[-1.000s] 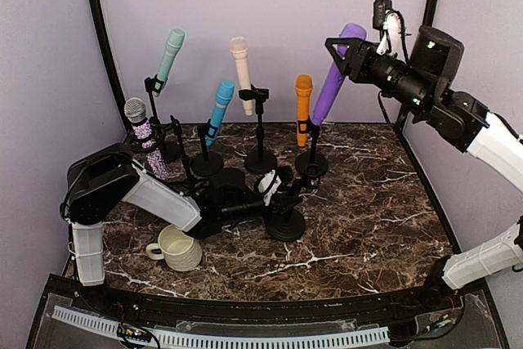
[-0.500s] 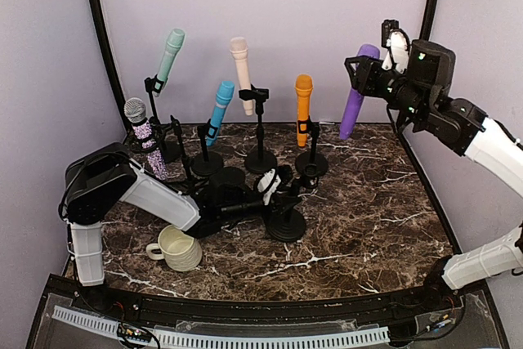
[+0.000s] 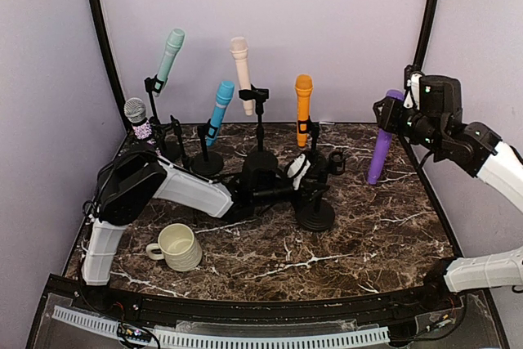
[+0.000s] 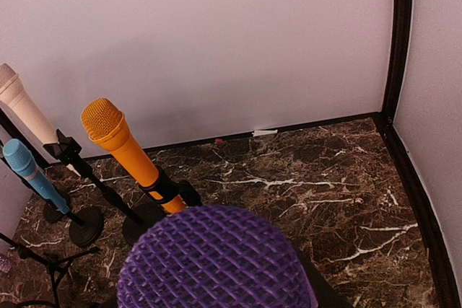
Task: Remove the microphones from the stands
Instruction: Place the microphone stand at the center of the board, then place the microphone at the center of the board.
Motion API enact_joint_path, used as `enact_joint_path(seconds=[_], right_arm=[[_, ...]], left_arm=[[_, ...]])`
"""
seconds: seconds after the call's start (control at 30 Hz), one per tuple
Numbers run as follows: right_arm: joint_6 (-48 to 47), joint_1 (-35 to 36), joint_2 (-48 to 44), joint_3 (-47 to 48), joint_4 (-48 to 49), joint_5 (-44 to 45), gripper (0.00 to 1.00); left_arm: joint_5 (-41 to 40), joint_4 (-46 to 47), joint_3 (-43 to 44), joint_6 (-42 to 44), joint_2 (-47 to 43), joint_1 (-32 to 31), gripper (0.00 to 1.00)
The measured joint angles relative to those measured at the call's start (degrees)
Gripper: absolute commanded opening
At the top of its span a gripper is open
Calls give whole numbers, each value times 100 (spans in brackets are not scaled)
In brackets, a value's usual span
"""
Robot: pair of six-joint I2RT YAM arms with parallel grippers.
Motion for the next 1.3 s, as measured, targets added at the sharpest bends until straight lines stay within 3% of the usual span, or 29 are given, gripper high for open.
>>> enact_joint_path(seconds=[0.4, 0.43, 0.57, 0.67, 0.77, 0.8, 0.87, 1.3], right_arm=[[225, -2, -997, -262, -428, -376, 30], [225, -2, -1036, -273, -433, -378, 30], [212, -2, -1108, -310, -470, -372, 30], [205, -2, -1104, -310, -514, -369, 30], [208, -2, -1095, -310, -553, -365, 30], [208, -2, -1086, -310, -560, -361, 30], [208, -2, -1060, -310, -560, -352, 30], [343, -2, -970, -302, -734, -400, 30]], left_arm=[[195, -673, 3163, -125, 2057, -33, 0], [205, -754, 3366, -138, 2179, -42, 3], [199, -870, 3683, -153, 2363, -74, 33], [201, -876, 3685, -195, 2361, -74, 53], [192, -883, 3550, -247, 2271, -85, 63], [203, -876, 3418, -254, 2190, -85, 75], [227, -881, 3091, -219, 1958, -85, 82], [109, -691, 234, -201, -901, -85, 87]])
